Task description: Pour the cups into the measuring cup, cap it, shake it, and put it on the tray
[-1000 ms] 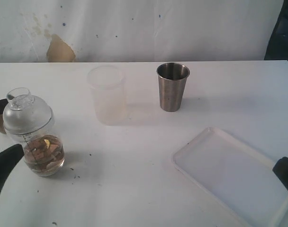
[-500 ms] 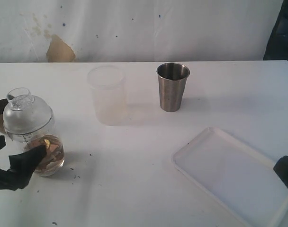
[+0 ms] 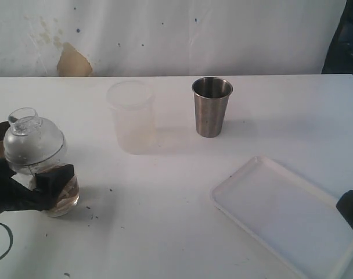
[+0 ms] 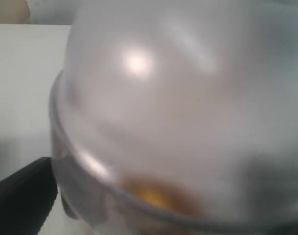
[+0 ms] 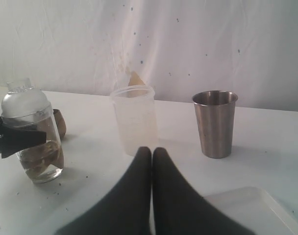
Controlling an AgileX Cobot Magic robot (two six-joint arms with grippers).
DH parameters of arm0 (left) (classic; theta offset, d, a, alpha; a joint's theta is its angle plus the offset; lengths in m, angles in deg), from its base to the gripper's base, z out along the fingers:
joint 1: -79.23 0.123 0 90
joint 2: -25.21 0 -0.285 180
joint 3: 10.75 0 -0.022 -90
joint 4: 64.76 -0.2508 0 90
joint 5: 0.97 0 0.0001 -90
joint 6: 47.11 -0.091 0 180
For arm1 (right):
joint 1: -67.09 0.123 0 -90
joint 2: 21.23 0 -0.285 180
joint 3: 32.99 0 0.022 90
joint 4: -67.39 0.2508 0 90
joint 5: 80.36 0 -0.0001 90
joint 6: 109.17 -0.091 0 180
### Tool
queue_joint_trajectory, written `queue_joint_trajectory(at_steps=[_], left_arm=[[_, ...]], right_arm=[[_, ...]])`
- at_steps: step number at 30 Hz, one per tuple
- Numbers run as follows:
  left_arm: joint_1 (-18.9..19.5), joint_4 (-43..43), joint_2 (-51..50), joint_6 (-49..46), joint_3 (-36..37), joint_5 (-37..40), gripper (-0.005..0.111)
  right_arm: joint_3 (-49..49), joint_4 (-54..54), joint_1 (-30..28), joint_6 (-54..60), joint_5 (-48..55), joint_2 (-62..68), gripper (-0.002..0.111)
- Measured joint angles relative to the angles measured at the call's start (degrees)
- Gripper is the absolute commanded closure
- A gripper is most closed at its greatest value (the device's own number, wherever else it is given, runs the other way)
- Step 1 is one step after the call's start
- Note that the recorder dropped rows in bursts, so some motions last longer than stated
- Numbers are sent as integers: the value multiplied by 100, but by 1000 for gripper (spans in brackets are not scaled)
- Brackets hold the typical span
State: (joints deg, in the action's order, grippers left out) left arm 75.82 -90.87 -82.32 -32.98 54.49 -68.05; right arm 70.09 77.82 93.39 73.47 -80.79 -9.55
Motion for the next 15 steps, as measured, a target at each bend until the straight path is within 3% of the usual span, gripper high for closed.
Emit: queue_joint_trajectory(at_steps=[4,7,10,15], left_arm=[[0,14,-315,-170,-159,-125,11],[0,88,-401,-192,-210,-197,45],[0,116,-410,-212,-224,-233,104],[0,-110,-410,-224,-248,-222,107]], right_arm=[[0,0,0,0,0,0,108],[0,0,0,0,-4,0,108],[0,0,0,0,-4,0,108],[0,0,0,0,-4,0,108]])
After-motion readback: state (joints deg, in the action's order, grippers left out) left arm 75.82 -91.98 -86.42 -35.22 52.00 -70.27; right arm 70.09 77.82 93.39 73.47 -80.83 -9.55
